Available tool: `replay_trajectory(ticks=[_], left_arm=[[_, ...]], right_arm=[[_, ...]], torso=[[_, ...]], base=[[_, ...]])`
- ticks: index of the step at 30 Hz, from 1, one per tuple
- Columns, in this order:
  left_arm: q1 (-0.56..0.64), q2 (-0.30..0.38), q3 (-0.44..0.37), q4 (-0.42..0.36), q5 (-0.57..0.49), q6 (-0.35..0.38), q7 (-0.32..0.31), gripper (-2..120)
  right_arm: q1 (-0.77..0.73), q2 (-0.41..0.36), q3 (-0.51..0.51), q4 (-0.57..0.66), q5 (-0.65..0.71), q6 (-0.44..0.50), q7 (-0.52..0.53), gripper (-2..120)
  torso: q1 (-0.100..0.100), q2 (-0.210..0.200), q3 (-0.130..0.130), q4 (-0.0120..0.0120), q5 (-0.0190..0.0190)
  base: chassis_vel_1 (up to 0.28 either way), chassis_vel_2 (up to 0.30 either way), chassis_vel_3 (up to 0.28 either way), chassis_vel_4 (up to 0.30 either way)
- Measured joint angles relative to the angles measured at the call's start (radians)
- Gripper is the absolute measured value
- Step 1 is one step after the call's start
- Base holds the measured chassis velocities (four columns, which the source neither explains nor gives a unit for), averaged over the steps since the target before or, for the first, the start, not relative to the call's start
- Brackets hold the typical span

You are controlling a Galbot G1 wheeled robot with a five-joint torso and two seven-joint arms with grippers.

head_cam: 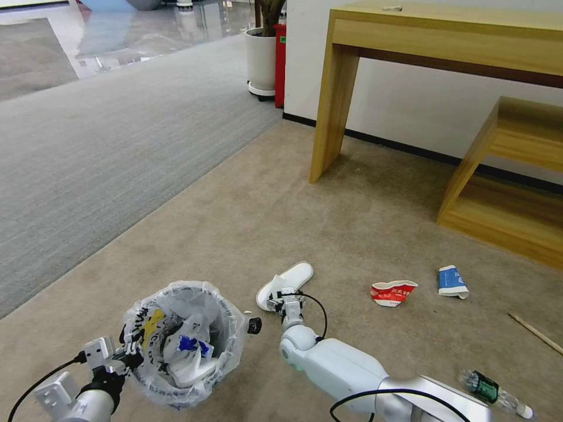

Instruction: Pick up the trash bin and place the garbage on the floor into it.

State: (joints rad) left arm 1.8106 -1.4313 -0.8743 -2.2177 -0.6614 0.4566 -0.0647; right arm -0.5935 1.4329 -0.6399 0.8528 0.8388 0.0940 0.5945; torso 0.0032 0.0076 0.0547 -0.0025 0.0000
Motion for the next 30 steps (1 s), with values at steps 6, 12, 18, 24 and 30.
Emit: replay_trajectory(ticks=[6, 12, 18, 24, 30], left_arm=[[0.0, -0.006, 0.004, 0.0, 0.007, 0.0, 0.0, 1], [0.007, -0.009, 0.003, -0.011, 0.011, 0.0, 0.0, 1], [0.011, -0.009, 0.001, -0.012, 0.012, 0.0, 0.0, 1], [0.013, -0.009, 0.0, -0.013, 0.011, -0.003, 0.0, 1], [0.014, -0.006, 0.0, -0.013, 0.008, -0.006, 0.002, 1]], right_arm=[[-0.005, -0.012, 0.0, 0.043, 0.016, -0.014, 0.006, 100], [-0.008, 0.013, -0.012, 0.046, 0.021, -0.022, 0.036, 100], [0.004, 0.059, -0.028, -0.015, 0.022, -0.025, 0.057, 100], [0.024, 0.124, -0.032, -0.099, 0.008, -0.02, 0.066, 100], [0.036, 0.163, -0.027, -0.143, -0.009, -0.011, 0.065, 100]], torso=[[0.0, 0.0, 0.0, 0.0, -0.0001], [0.0, 0.0, 0.0, 0.0001, 0.0], [0.0, 0.0, 0.0, 0.0, -0.0001], [0.0, 0.0, 0.0, 0.0001, -0.0001], [0.0, 0.0, 0.0, 0.0001, -0.0001]], base=[[0.0, 0.0, 0.0, 0.0], [0.0, 0.0, 0.0, 0.0], [0.0, 0.0, 0.0, 0.0], [0.0, 0.0, 0.0, 0.0], [0.0, 0.0, 0.0, 0.0]])
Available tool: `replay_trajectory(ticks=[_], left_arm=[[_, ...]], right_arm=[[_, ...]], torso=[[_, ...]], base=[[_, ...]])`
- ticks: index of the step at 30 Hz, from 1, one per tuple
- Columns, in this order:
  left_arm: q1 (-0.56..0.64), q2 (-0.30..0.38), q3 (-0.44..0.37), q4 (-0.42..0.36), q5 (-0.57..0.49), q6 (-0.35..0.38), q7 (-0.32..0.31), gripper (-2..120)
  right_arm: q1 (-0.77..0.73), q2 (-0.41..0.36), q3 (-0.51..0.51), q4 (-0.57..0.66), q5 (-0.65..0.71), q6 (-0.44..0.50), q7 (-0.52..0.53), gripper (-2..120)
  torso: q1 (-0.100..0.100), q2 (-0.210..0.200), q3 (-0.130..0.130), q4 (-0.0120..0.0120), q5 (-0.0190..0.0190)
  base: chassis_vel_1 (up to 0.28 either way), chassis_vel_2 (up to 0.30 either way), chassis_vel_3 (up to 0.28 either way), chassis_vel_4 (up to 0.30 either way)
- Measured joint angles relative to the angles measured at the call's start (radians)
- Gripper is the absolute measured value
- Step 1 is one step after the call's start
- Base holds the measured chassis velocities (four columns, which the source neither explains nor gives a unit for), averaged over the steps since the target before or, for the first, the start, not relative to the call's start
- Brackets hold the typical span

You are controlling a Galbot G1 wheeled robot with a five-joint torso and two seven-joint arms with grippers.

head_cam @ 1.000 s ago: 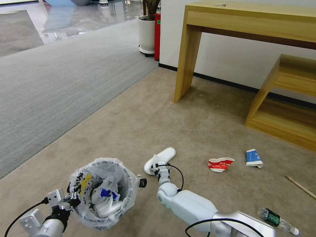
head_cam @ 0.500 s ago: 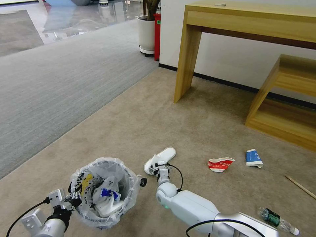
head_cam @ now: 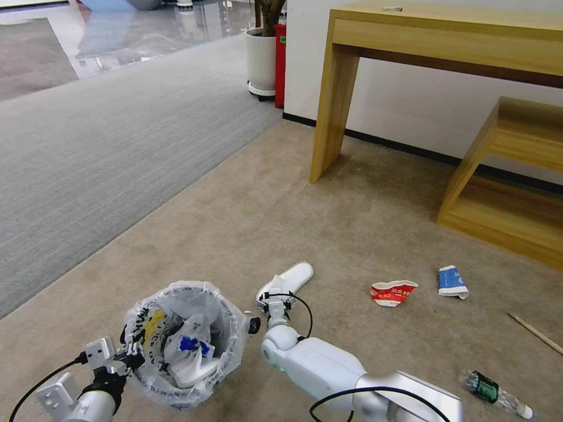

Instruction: Pick up the trash bin and place the garbage on the floor into it.

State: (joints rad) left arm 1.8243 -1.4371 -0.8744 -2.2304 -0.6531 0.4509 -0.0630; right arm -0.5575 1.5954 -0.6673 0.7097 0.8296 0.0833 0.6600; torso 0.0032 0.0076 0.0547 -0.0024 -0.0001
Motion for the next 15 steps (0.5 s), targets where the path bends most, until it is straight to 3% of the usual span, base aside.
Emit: replay_trajectory(ticks=[15], left_arm=[[0.002, 0.004, -0.002, -0.01, -0.007, -0.003, 0.003, 1]], right_arm=[[0.008, -0.006, 0.009, -0.023, -0.017, 0.002, 0.001, 100]], torso=[[0.0, 0.0, 0.0, -0.0001, 0.0001]], base=[[0.0, 0.0, 0.0, 0.0]])
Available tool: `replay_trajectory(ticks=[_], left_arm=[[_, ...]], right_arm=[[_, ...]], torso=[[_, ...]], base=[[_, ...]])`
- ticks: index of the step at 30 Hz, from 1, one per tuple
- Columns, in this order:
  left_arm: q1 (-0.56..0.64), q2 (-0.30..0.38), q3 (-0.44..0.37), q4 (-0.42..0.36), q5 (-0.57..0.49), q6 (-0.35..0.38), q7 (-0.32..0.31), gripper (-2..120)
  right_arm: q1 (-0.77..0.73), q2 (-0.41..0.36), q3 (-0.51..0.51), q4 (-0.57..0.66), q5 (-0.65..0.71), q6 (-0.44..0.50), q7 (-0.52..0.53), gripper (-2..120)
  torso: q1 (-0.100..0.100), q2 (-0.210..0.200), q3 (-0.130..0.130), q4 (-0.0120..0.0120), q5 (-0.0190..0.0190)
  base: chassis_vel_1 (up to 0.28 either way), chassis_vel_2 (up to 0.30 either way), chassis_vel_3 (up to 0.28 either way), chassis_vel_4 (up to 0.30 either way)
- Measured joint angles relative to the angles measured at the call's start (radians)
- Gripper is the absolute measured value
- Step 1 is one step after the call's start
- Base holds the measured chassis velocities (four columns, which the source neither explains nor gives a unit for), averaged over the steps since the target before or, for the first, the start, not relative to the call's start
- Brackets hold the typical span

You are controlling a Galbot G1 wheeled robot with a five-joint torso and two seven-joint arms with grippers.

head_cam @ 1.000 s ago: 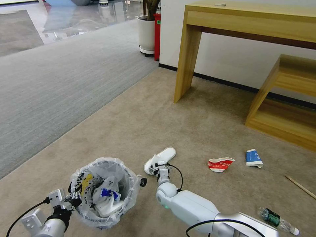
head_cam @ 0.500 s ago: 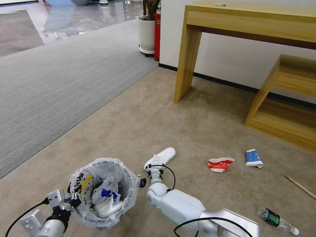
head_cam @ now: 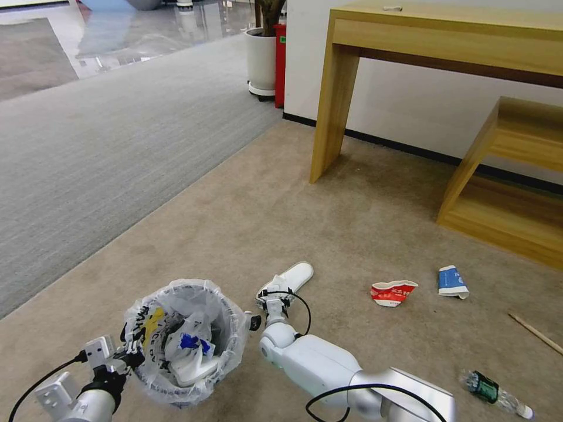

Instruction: Pick up the trash bin and place the garbage on the floor into it.

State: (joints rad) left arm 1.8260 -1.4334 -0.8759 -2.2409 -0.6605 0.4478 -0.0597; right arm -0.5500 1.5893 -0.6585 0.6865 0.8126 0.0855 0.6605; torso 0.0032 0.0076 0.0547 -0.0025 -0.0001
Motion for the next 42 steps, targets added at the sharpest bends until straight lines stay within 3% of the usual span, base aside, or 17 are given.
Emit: replay_trajectory(ticks=[42], left_arm=[[0.014, 0.006, 0.023, 0.004, 0.0, -0.022, 0.007, 1]], right_arm=[[0.021, 0.019, 0.042, -0.093, -0.008, -0.014, 0.009, 100]], torso=[[0.0, 0.0, 0.0, 0.0001, 0.0001]], base=[[0.0, 0.0, 0.0, 0.0]])
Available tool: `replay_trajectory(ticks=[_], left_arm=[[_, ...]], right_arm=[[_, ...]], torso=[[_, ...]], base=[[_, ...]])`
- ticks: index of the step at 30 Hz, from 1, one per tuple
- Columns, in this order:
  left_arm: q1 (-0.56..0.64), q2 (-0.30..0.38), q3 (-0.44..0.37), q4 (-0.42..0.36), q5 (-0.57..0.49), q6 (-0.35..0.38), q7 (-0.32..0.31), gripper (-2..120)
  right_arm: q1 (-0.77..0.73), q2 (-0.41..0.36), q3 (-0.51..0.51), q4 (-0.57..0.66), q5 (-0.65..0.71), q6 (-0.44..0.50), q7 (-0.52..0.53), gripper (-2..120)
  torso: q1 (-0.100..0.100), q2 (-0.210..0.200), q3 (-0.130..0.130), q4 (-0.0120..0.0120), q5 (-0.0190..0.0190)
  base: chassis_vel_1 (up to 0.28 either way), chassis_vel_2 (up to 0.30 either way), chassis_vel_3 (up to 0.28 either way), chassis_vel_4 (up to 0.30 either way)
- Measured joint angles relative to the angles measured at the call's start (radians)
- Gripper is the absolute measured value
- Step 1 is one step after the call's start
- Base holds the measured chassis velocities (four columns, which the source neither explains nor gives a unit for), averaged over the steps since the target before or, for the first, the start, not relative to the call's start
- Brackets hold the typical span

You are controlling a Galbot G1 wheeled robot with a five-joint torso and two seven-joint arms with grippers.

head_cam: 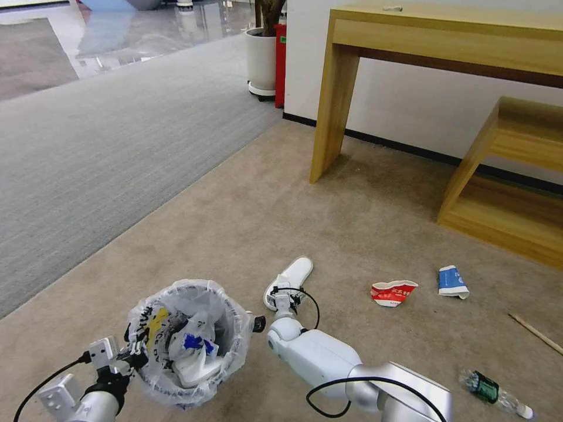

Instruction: Pick up the trash bin and place the garbage on the floor into it.

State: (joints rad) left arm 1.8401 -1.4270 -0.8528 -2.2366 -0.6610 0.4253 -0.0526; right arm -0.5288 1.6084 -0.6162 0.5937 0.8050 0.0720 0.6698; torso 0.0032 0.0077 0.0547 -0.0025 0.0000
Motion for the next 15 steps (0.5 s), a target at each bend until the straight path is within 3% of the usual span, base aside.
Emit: replay_trajectory(ticks=[9, 15], left_arm=[[-0.005, 0.004, 0.008, 0.012, -0.001, -0.004, 0.001, 1], [-0.008, 0.008, 0.009, 0.014, -0.006, -0.005, 0.001, 1]], right_arm=[[-0.002, 0.0, 0.004, 0.0, -0.024, 0.0, -0.006, 96], [-0.001, 0.0, 0.004, 0.0, -0.04, 0.002, -0.008, 80]], torso=[[0.0, 0.0, 0.0, 0.0, -0.0001], [0.0, 0.0, 0.0, 0.0, 0.0]], base=[[0.0, 0.0, 0.0, 0.0], [0.0, 0.0, 0.0, 0.0]])
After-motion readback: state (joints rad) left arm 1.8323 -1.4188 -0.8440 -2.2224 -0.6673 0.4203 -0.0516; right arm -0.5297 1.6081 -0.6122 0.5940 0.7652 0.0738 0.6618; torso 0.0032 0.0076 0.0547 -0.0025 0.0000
